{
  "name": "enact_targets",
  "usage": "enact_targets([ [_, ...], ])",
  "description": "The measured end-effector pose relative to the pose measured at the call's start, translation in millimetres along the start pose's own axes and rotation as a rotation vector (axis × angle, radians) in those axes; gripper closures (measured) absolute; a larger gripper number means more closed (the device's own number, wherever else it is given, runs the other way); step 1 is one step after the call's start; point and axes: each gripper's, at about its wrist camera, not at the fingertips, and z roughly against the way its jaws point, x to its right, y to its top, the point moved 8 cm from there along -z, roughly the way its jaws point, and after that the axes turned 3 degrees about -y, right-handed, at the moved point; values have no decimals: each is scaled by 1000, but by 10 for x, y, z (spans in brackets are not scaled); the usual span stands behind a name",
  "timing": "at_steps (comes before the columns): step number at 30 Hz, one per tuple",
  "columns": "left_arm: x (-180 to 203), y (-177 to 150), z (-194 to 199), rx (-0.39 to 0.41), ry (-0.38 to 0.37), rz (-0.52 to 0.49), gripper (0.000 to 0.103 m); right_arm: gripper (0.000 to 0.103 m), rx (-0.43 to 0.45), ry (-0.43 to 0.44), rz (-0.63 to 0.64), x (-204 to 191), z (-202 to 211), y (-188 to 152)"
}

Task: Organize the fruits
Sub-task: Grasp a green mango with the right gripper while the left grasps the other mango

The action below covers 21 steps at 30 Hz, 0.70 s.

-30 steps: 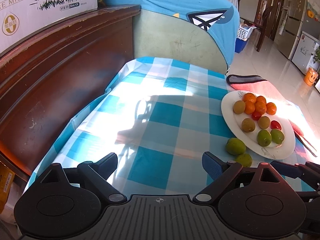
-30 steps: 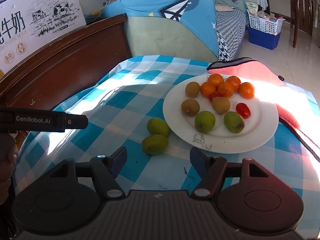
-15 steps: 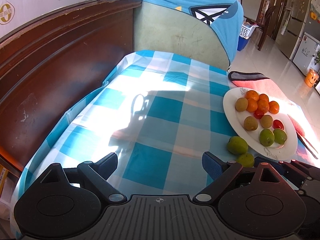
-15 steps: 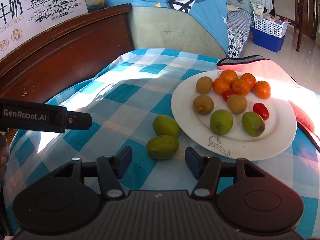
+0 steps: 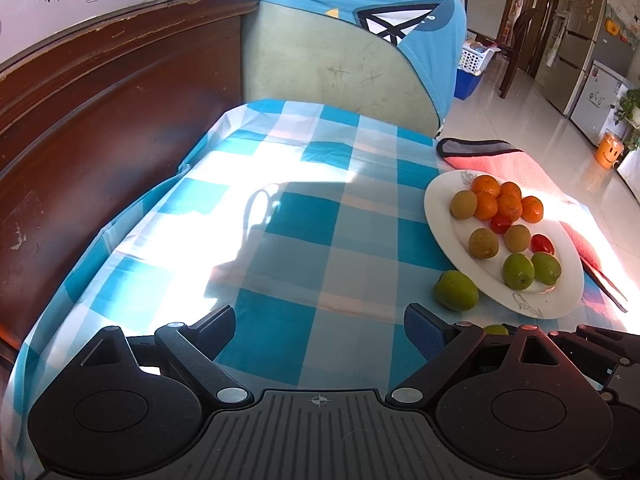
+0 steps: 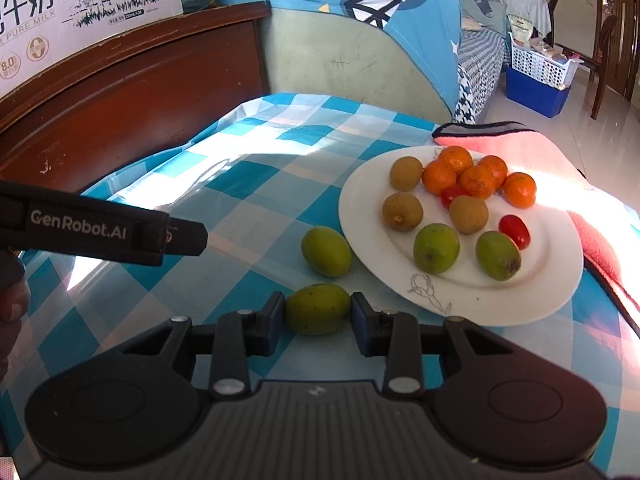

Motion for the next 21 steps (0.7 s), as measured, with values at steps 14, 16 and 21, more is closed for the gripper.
enact_targets([
  [14,640,-30,-152,61,-182,-163,11,68,-58,-48,-139,538,530,-40],
  [16,710,-34,-190,72,-195,-182,11,68,-59,-51,-185,604,512,-32],
  [21,813,-45,-306,88,-191,-226,13,68,-75,-67,-261,735,464,-41],
])
